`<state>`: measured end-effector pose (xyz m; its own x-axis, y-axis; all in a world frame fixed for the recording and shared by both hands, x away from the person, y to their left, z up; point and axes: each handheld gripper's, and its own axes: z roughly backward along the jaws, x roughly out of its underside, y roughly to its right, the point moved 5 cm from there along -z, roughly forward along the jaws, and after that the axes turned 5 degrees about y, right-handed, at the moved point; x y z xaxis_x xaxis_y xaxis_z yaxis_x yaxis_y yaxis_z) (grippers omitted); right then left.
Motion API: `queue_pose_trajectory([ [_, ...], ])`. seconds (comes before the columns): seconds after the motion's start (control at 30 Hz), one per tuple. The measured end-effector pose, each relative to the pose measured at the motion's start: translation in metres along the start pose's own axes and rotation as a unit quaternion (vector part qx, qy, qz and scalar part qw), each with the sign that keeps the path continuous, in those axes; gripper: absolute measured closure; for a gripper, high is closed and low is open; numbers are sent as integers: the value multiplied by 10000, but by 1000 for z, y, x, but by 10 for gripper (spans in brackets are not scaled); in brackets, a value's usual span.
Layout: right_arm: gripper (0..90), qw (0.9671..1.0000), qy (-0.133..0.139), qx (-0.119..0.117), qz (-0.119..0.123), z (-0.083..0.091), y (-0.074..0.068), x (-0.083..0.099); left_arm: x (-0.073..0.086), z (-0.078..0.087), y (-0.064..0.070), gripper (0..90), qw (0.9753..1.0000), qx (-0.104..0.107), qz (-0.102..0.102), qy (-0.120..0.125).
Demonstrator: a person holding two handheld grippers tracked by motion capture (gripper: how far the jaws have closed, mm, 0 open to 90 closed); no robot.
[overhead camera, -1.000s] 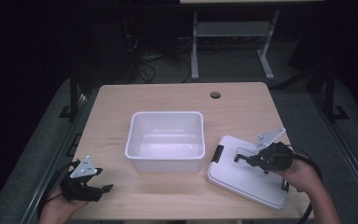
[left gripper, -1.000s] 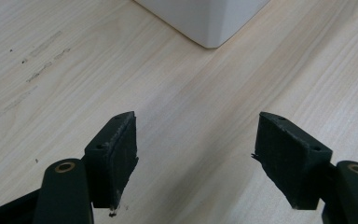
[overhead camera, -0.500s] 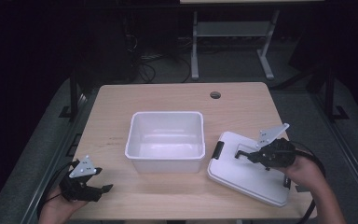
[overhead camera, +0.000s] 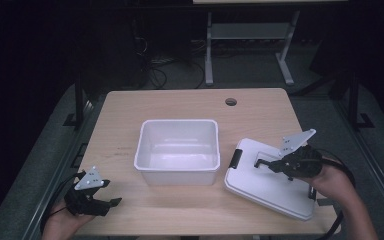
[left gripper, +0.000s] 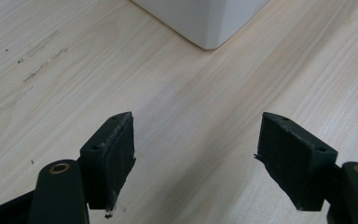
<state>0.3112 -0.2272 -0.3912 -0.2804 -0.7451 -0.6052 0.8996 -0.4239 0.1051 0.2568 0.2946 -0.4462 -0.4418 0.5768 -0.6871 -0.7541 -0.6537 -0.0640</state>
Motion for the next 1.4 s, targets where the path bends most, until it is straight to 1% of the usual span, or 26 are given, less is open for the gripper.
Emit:
queue_pose_trajectory([
  [0.2,838,10000,96,3,-14,9,0,-3,0,-1,1,270,10000,22,-3,-18],
  [0.37,838,9997,216,-16,71,20,0,-10,-2,0,1,270,10000,18,-15,29],
  [0.4,838,9996,261,-34,95,24,0,-13,-2,0,1,270,10000,28,-32,21],
  [0.47,838,9996,265,-26,85,26,-1,-14,-2,-1,1,270,10000,30,-37,15],
  [0.57,838,9994,321,-30,128,33,-2,-19,-1,-1,1,269,10000,42,-21,4],
  [0.6,838,9992,350,-58,167,38,-3,-23,-1,0,1,268,10000,39,-14,11],
  [0.77,838,9990,371,-52,242,46,-4,-32,-1,0,1,266,10000,39,-5,9],
  [0.83,838,9990,374,-27,259,48,-4,-36,-1,0,1,265,10000,34,-17,3],
  [0.9,838,9986,428,-63,304,50,-5,-40,-2,0,1,261,10000,32,-3,24],
  [1.0,838,9984,460,-108,296,50,-5,-42,-2,0,1,261,10000,53,-2,28],
  [1.17,838,9984,472,-95,311,51,-3,-46,-3,0,1,261,10000,48,-25,40],
  [1.4,838,9980,490,-115,381,52,-2,-57,-3,-1,0,260,10000,70,-14,53],
])
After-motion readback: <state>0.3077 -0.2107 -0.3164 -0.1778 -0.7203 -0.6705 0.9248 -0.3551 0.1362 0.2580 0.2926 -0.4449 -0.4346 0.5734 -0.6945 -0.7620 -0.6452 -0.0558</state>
